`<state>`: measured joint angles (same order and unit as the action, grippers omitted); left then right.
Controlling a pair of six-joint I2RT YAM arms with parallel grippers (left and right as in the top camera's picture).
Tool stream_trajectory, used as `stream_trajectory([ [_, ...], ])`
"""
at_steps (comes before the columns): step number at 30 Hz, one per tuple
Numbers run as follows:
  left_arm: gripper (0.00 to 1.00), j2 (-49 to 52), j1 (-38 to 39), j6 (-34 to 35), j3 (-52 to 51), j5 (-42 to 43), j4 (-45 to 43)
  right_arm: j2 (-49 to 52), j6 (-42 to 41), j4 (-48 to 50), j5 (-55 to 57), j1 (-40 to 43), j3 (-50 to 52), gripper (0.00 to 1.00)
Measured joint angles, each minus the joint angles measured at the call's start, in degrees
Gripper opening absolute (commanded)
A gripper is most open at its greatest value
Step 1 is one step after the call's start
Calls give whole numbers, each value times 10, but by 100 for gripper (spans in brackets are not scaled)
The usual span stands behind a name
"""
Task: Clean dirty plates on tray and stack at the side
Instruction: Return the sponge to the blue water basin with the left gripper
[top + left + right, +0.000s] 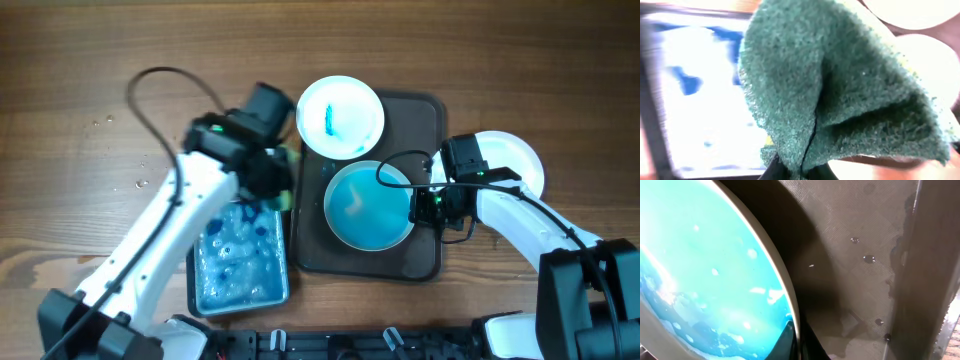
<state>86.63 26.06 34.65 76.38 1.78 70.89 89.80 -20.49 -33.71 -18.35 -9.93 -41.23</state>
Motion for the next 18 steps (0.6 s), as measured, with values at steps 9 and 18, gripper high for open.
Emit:
stream_trajectory([
  [9, 18, 5, -71, 47, -177, -33, -106, 0, 0, 1, 0, 0, 0, 4],
  [18, 80, 9, -119, 56, -223, -18, -85, -16, 1, -113, 24, 0, -36, 4],
])
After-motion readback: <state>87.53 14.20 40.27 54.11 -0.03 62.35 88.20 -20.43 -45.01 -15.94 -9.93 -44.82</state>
